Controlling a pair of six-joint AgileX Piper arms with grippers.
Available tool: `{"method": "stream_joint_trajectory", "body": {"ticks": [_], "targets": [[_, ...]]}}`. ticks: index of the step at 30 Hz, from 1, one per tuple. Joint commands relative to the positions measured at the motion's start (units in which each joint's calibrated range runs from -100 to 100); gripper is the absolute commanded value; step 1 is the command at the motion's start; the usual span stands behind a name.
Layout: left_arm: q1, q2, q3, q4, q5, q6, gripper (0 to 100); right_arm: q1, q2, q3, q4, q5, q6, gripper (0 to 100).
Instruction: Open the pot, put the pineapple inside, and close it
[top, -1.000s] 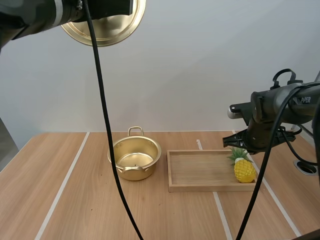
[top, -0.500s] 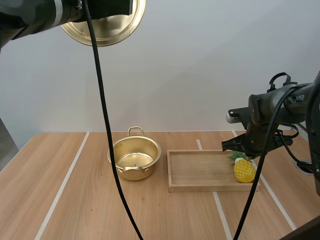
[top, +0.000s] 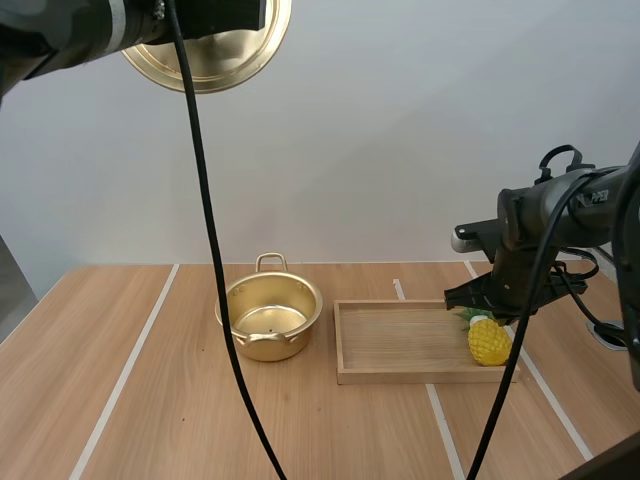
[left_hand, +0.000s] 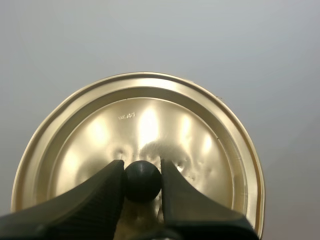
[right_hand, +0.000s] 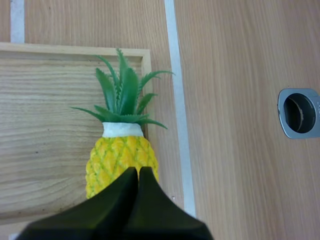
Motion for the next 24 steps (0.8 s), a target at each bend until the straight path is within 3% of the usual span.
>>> {"method": "stream_joint_trajectory", "body": {"ticks": [1,3,4,13,24], "targets": [[-0.17,-0.32,-0.50,-0.47,-1.32,-0.42,0,-0.22,-0.30,0.24,0.41,1.01,-0.62,55],[-0.17,-0.32,-0.50,-0.47,-1.32,-0.42,0,-0.22,-0.30,0.24,0.54,0.72,-0.36,89],[-0.17,-0.32,-0.50,-0.47,-1.32,-0.42,0,-0.22,-0.30,0.24,0.54,0.50,-0.36,100],[-0.17,-0.32,-0.50,-0.47,-1.32,-0.42,0,-0.22,-0.30,0.24,0.78,-1.33,-0.45,100],[-0.17,-0.32,-0.50,-0.47,-1.32,-0.42,0,-0.22,4.69,0.24,5.40,-2.86,-3.06,100]]}}
